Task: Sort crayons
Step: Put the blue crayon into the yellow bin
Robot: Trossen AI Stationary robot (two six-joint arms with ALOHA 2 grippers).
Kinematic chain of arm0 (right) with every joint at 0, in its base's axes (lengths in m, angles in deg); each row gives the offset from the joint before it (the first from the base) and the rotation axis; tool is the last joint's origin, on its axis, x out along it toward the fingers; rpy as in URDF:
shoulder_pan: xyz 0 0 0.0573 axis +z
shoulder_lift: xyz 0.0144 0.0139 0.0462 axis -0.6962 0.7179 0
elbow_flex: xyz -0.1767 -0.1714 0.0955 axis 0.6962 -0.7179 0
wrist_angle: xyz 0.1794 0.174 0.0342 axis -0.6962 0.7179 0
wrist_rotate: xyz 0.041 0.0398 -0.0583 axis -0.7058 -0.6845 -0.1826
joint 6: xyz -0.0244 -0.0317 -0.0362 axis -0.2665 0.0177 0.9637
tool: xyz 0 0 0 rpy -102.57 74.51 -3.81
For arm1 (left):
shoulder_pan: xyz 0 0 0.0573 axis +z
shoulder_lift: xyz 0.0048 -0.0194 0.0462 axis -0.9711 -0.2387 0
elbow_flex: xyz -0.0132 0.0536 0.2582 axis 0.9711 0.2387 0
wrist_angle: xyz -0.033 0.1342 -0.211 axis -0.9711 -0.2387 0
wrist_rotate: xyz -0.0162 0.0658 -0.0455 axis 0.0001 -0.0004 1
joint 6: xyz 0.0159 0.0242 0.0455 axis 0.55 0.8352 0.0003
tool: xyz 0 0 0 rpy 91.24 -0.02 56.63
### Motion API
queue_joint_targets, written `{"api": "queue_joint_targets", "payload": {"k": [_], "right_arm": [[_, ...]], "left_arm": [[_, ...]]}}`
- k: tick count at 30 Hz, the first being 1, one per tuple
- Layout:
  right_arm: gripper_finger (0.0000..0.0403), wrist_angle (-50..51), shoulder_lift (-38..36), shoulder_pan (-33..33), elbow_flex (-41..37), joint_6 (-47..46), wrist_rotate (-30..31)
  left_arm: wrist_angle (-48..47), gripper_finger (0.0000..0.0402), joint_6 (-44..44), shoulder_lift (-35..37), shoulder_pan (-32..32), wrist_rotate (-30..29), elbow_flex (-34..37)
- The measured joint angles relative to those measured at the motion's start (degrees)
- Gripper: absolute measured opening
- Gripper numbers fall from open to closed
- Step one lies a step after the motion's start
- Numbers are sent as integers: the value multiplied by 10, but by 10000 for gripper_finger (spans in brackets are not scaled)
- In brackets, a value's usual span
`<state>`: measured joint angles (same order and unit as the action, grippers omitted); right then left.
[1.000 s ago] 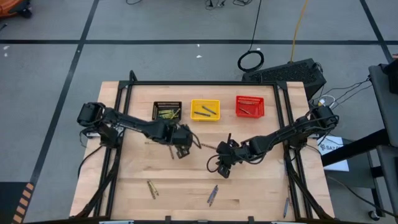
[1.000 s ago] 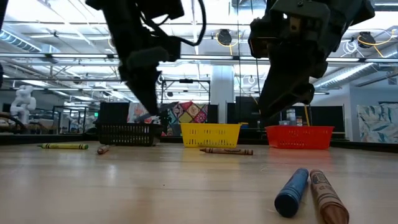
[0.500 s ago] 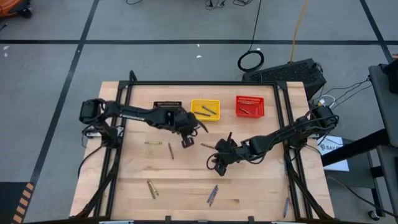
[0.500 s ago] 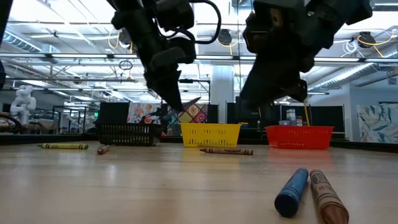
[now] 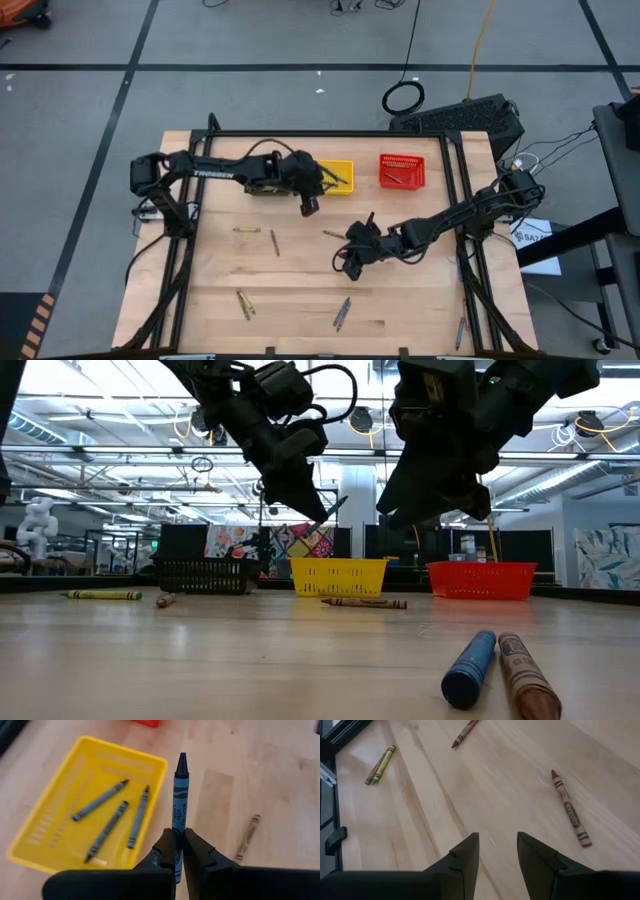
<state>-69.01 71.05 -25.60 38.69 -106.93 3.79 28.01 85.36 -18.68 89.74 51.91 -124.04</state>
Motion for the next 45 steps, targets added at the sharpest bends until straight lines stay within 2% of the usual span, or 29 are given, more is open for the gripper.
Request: {"api": "queue_joint_targets", "payload": {"k": [10,20,27,36,45], "right_arm": [[121,0,0,0,0,-4,15],[121,0,0,0,0,-21,15],[121,-2,0,0,0,-21,15],[121,-4,0,0,0,-21,15],[121,-4,0,0,0,-20,15]], "left_arm": [[26,10,57,0,59,30,0],[53,30,89,-19,83,41,0],[81,32,113,-40,86,63,-1],[79,32,128,-41,86,63,0],[135,32,129,-41,76,59,0]]}}
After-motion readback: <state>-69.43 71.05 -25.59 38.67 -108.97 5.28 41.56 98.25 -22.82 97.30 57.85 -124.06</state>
